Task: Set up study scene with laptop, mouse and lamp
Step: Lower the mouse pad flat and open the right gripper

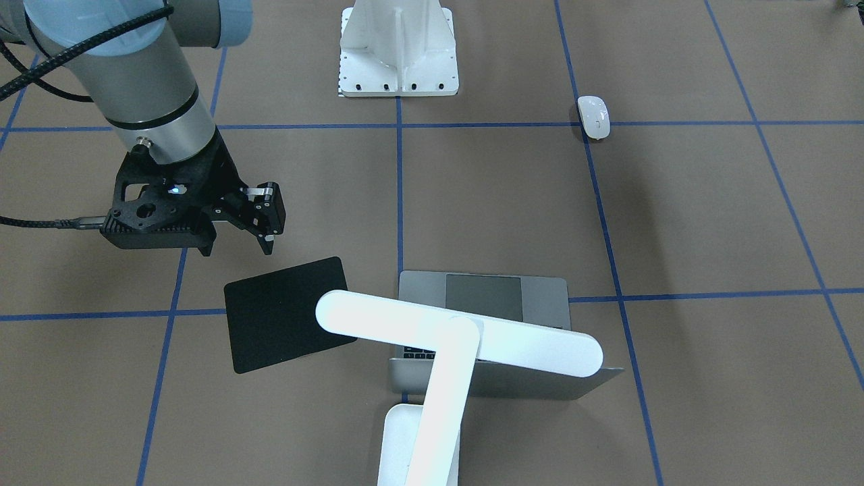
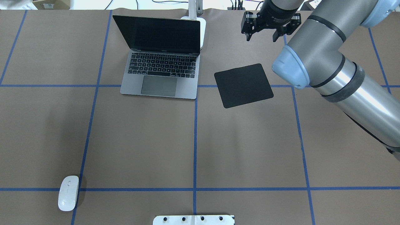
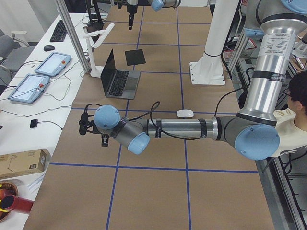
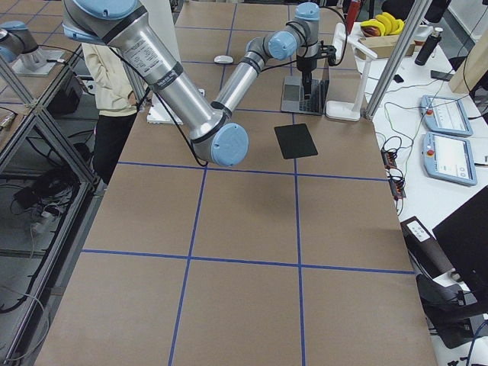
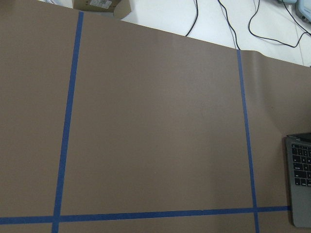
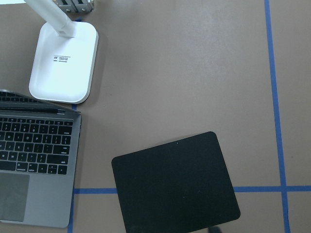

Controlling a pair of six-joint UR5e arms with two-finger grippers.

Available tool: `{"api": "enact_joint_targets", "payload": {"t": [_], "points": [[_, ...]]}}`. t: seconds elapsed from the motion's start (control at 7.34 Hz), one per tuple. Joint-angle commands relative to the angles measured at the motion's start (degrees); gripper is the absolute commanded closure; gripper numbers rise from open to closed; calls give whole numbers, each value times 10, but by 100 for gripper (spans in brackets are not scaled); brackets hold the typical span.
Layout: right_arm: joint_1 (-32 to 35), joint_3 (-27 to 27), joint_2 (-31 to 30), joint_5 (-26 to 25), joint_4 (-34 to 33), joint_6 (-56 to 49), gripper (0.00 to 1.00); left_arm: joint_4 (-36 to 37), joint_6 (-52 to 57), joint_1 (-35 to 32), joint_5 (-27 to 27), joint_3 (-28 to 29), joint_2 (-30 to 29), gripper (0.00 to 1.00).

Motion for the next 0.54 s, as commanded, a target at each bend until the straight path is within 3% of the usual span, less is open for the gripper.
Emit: {"api": "enact_joint_targets", "payload": {"t": [0.0, 0.27, 0.41], "points": [[14, 23, -49, 5, -3, -17, 0, 23, -10, 9, 5, -10, -1, 0], [44, 64, -128, 8, -5, -86, 0, 135, -46, 39, 32, -96, -1, 0], [54, 85, -179, 12, -5, -133, 0, 225, -48, 50, 48, -162, -1, 0]]}}
